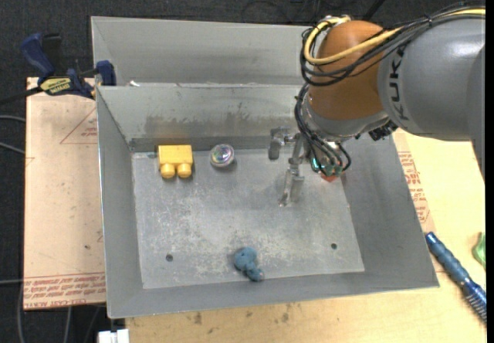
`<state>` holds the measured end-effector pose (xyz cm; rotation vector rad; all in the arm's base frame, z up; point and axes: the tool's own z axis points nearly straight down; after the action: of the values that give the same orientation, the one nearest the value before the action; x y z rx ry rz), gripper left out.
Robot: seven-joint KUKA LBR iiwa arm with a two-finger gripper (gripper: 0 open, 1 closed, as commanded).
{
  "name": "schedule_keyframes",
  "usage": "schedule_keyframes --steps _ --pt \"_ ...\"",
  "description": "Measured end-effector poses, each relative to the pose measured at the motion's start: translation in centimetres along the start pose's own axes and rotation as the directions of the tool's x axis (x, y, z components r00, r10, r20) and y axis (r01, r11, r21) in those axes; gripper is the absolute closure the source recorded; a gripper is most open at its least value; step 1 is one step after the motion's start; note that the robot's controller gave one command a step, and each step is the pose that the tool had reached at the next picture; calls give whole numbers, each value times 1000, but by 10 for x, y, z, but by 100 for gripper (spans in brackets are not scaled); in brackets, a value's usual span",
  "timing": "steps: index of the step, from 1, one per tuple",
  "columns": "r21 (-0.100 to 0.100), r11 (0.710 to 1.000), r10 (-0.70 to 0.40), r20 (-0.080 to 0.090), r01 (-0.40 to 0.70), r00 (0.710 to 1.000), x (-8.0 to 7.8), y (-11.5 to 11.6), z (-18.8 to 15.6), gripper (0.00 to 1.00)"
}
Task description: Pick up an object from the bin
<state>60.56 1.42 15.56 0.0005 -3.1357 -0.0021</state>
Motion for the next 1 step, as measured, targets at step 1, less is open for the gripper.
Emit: schedule_keyframes --steps 1 --pt "1 991 136 -2 -136 991 57 -9 71 0"
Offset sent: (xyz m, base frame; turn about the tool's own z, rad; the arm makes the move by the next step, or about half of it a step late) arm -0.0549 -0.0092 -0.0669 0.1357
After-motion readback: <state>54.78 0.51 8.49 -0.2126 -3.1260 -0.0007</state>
